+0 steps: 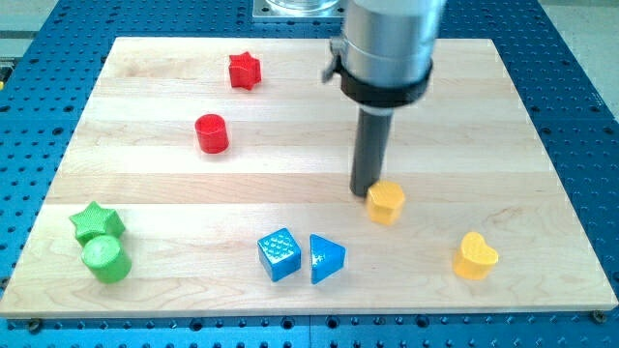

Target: Slide the red circle to the right side of the red star

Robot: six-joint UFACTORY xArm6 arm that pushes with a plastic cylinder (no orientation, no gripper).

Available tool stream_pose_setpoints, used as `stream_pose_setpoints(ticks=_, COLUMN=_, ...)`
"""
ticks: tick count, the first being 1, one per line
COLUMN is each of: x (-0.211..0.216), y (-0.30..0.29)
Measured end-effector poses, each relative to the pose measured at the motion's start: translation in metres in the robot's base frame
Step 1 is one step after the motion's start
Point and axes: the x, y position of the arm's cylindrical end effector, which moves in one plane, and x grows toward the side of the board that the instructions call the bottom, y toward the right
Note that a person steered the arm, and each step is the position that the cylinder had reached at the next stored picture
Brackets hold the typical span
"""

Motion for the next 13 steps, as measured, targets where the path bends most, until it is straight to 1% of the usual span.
stream_pose_setpoints(ticks=1, x=0.025, y=0.052)
stream_pose_setpoints(ticks=2, x=0.027, y=0.049)
stream_pose_setpoints(ticks=3, x=0.041, y=0.062)
stream_pose_setpoints(ticks=4, x=0.038, y=0.092)
stream_pose_setpoints(ticks=5, x=0.024, y=0.092)
stream_pose_setpoints(ticks=9, x=0.021, y=0.092)
stream_pose_setpoints(ticks=10, x=-0.013, y=0.048)
stream_pose_setpoints(ticks=11, x=-0.024, y=0.036)
stream_pose_setpoints(ticks=12, x=-0.032, y=0.003)
stream_pose_setpoints(ticks=13, x=-0.048, y=-0.102)
